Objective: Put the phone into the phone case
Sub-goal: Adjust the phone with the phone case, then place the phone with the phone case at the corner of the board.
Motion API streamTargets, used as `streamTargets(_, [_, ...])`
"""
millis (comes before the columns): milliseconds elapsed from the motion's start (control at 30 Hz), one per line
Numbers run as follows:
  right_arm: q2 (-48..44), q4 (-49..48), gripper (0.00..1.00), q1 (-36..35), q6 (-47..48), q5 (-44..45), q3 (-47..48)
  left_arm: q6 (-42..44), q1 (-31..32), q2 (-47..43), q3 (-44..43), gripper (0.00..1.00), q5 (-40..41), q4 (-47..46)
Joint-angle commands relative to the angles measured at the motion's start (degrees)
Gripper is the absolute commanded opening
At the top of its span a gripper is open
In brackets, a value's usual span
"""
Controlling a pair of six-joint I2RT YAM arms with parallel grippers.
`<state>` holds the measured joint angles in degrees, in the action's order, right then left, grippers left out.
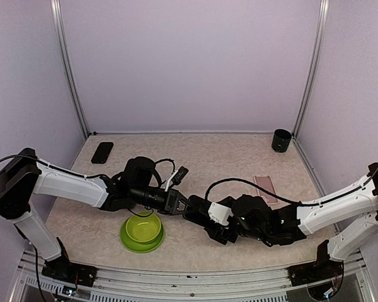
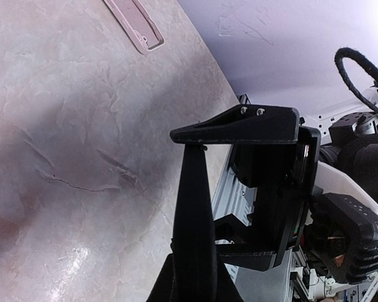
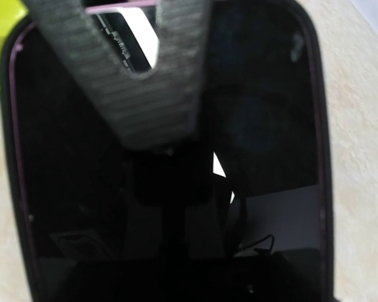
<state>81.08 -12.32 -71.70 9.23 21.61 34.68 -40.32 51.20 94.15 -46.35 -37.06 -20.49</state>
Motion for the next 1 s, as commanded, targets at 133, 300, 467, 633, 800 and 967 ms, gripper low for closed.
streamTargets(133, [1.8, -1.29, 0.89, -0.8, 1.47, 0.41, 1.89, -0.64, 0.22, 0.07, -1.75, 0.0, -0.92, -4.71])
streamTargets(300, [3.12, -1.13, 0.9, -1.56, 1.74, 0.94, 2.82, -0.94, 0.19, 0.07, -1.47, 0.0, -0.67, -5.04])
streamTargets(467, [3.77, -1.34, 0.91, -2.28, 2.0, 2.0, 3.53, -1.08, 0.22, 0.22, -1.27, 0.0, -0.64, -5.26])
streamTargets(633, [3.81, -1.73, 0.88, -2.63, 2.19, 2.8, 3.6, -1.21, 0.21, 0.41, -1.31, 0.0, -0.53, -5.35])
streamTargets(800, [3.84, -1.55, 0.72, -2.75, 2.36, 3.42, 3.96, -1.55, 0.13, 0.81, -1.14, 0.0, -0.3, -5.6])
streamTargets(967, [3.58, -1.66, 0.63, -2.87, 2.52, 2.87, 3.98, -1.71, 0.04, 1.01, -1.04, 0.0, -0.07, -5.7])
